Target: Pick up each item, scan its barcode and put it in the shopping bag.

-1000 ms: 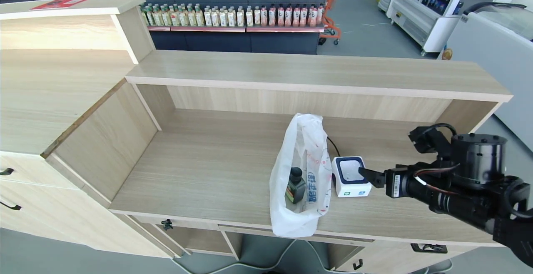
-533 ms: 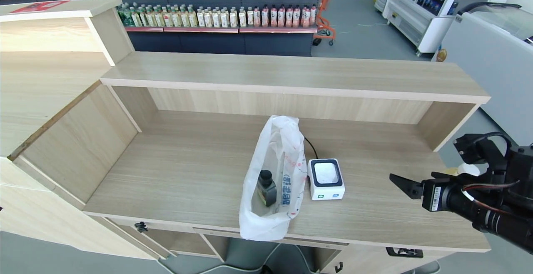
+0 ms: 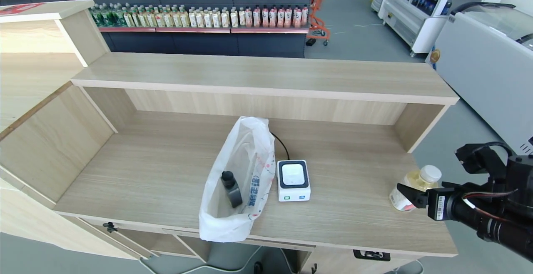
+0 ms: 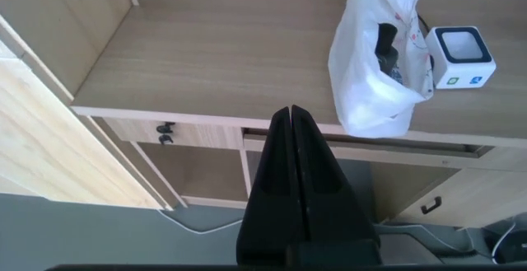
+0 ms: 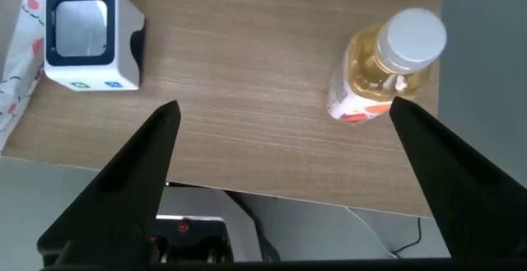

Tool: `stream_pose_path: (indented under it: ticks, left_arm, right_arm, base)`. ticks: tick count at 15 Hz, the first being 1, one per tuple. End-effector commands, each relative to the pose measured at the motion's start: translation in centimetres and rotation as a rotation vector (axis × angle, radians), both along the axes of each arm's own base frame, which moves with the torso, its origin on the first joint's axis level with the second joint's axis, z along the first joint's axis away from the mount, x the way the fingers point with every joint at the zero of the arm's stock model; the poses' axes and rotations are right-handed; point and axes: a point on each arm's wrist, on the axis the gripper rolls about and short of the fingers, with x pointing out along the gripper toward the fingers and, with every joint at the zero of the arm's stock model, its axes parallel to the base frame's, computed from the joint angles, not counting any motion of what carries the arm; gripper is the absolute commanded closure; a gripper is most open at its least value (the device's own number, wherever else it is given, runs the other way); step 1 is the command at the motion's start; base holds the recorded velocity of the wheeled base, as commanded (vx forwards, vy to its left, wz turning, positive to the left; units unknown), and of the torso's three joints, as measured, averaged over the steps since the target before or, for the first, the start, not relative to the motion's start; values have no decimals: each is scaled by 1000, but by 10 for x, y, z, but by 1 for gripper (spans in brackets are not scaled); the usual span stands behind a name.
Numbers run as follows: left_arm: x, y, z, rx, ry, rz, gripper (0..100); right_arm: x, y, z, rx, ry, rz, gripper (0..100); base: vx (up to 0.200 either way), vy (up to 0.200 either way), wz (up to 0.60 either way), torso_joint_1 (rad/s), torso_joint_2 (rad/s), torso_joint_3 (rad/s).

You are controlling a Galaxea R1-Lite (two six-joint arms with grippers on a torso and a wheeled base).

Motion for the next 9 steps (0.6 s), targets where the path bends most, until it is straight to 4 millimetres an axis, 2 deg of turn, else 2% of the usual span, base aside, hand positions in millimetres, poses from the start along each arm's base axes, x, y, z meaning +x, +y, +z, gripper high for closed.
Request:
stream_pose_path:
  ticks: [1,5,9]
  left_arm:
    - [0,0,0,0,0,0,100]
    - [0,0,0,0,0,0,100]
    - [0,0,0,-2,0,0,100]
  right_arm:
    - [0,0,-2,0,10,1,0]
    - [-4,-1,-6,-3,25,1,0]
    - [-16,-6,-20,-72,89,-28,0]
  base:
    - [0,-200,0,2,2,2]
    - [0,-200,0,1,2,2]
    - [0,0,0,0,0,0]
